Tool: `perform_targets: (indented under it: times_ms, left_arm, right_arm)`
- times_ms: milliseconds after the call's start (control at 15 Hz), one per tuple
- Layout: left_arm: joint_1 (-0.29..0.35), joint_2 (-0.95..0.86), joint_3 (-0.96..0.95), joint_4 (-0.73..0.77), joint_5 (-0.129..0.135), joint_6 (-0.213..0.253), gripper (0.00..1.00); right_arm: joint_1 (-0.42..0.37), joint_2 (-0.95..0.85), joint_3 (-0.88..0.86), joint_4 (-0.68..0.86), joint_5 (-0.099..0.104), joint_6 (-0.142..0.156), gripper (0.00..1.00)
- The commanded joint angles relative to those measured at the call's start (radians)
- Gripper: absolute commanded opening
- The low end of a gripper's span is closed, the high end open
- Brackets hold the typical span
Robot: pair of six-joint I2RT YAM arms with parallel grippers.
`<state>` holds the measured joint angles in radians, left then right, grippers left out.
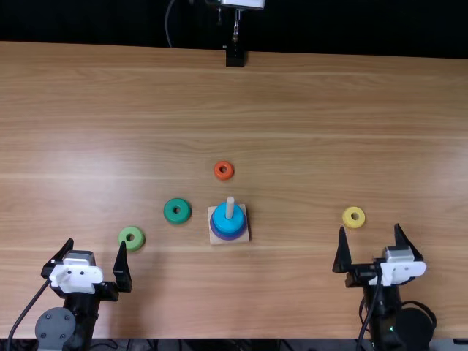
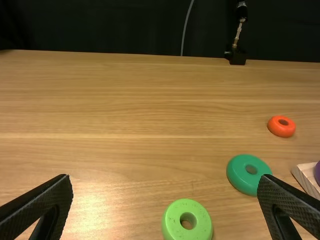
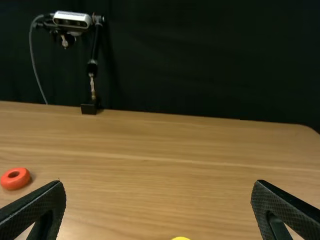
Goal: Build the Hanoi tower: stack the rings onto the peg from bottom to top in this color order: purple, dark blue, light blue, dark green, light green, yellow, orange.
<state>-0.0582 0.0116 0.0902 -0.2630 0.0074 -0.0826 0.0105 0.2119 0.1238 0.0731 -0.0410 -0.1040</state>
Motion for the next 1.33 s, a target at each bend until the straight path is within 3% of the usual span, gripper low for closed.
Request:
perform_targets:
  times_ms: [0,267,467,1267]
  left_arm:
    - [0.008,-0.012,-0.053,-0.015,0.009,0.005,1.0]
    - [0.008,-0.012,-0.053,-0.015,0.011,0.005,1.0]
    - [0.008,-0.012,-0.053,-0.015,0.009,0.005,1.0]
    - [0.008,-0.012,-0.053,-0.015,0.011,0.005,1.0]
  right_arm:
    - [-0.007,-0.052,-0.05,0.003,0.006,-0.005,1.0]
    - [-0.012,-0.198,-0.105,-0.008,0.008,0.008,1.0]
    - [-0.009,-0.212,-0.105,-0.166,0.006,0.006,1.0]
    - [-0.014,-0.212,-0.107,-0.172,0.002,0.001,1.0]
